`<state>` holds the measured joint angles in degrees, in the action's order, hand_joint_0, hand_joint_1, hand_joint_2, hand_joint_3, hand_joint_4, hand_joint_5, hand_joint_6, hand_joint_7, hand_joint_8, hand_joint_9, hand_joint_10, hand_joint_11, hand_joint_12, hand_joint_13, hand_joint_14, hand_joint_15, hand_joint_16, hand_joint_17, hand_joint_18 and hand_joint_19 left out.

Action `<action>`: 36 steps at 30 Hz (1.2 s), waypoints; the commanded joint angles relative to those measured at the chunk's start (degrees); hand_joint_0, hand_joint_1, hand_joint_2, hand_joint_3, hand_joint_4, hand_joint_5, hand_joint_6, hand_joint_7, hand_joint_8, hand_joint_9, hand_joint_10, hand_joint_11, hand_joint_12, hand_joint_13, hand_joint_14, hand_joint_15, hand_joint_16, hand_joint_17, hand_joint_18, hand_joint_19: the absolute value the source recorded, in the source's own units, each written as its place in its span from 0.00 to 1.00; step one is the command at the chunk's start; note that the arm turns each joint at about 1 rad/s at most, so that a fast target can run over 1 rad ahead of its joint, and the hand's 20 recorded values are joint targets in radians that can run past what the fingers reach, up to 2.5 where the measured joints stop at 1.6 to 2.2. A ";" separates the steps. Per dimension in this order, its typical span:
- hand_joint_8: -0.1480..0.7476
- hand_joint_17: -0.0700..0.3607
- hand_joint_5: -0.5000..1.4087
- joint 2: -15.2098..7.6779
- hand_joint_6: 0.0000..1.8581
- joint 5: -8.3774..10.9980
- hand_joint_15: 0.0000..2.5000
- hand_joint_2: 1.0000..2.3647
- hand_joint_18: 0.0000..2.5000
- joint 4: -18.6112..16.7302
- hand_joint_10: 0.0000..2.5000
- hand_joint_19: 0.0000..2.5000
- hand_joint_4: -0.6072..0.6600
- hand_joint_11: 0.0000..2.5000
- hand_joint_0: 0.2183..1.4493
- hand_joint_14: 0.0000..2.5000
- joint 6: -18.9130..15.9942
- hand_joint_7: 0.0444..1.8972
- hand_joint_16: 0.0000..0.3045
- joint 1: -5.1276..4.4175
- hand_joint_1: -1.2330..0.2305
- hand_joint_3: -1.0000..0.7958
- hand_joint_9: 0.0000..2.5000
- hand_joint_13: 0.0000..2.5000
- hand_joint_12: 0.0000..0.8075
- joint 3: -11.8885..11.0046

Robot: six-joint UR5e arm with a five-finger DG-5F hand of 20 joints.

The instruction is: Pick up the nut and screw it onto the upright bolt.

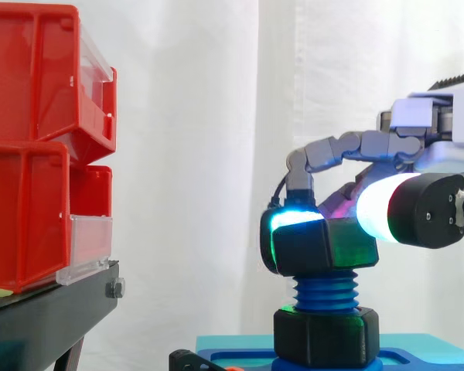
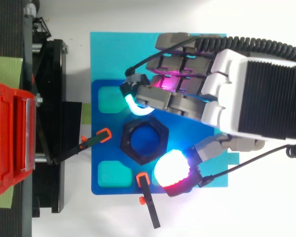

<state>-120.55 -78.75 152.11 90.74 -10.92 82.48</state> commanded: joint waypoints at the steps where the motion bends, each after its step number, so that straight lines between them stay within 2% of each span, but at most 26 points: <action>1: 0.44 0.28 0.28 -0.04 0.32 -0.26 0.01 0.00 0.30 0.82 0.00 0.04 0.56 0.01 0.25 0.00 -0.04 0.69 0.07 0.46 0.65 0.28 0.50 0.39 0.24 -0.04; 8: 0.42 0.26 0.30 0.05 0.31 -1.58 0.00 0.00 0.33 1.52 0.00 0.04 0.55 0.02 0.23 0.00 -0.04 0.69 0.06 1.43 0.66 0.28 0.57 0.42 0.21 -0.04; 10: 0.43 0.27 0.30 0.05 0.27 -2.28 0.00 0.00 0.32 1.52 0.00 0.04 0.57 0.01 0.23 0.00 -0.04 0.78 0.07 1.69 0.67 0.28 0.55 0.41 0.22 -0.04; 12: 0.43 0.30 0.27 0.05 0.27 -2.99 0.00 0.00 0.29 1.35 0.00 0.04 0.64 0.00 0.21 0.00 -0.04 0.66 0.08 2.04 0.69 0.28 0.51 0.37 0.24 -0.04; 15: 0.42 0.32 0.25 0.05 0.27 -4.04 0.00 0.00 0.26 0.56 0.00 0.06 0.68 0.00 0.20 0.00 0.05 0.55 0.10 2.13 0.71 0.28 0.45 0.33 0.26 -0.04; 17: 0.41 0.35 0.23 0.05 0.27 -4.74 0.00 0.00 0.24 -0.32 0.00 0.05 0.64 0.00 0.19 0.00 -0.04 0.45 0.11 2.31 0.72 0.28 0.39 0.30 0.28 0.05; 20: 0.42 0.36 0.20 0.05 0.27 -5.97 0.00 0.00 0.20 -0.85 0.00 0.05 0.61 0.00 0.18 0.00 0.05 0.36 0.12 2.66 0.73 0.28 0.33 0.26 0.30 -0.04; 21: 0.41 0.36 0.20 0.05 0.27 -6.85 0.00 0.00 0.19 -1.11 0.00 0.05 0.60 0.00 0.18 0.00 -0.04 0.34 0.12 2.75 0.73 0.28 0.31 0.26 0.31 -0.04; 24: 0.40 0.37 0.17 0.05 0.27 -7.56 0.00 0.00 0.15 -2.26 0.00 0.04 0.58 0.00 0.17 0.00 -0.04 0.30 0.13 2.92 0.74 0.28 0.26 0.22 0.33 -0.04; 29: 0.39 0.38 0.15 0.05 0.27 -10.11 0.00 0.00 0.09 -4.19 0.00 0.01 0.55 0.00 0.16 0.00 -0.04 0.28 0.14 3.36 0.75 0.28 0.20 0.17 0.36 -0.12; 33: 0.37 0.39 0.14 -0.04 0.27 -10.19 0.00 0.00 0.00 -4.98 0.00 0.00 0.53 0.00 0.16 0.00 0.05 0.25 0.14 3.01 0.77 0.28 0.12 0.10 0.39 -0.65; 36: 0.36 0.39 0.14 0.05 0.27 -10.19 0.00 0.00 0.00 -5.25 0.00 0.00 0.53 0.00 0.16 0.00 0.05 0.25 0.14 2.66 0.80 0.28 0.08 0.06 0.40 -1.00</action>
<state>-120.50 -88.86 147.21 90.79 -7.95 81.77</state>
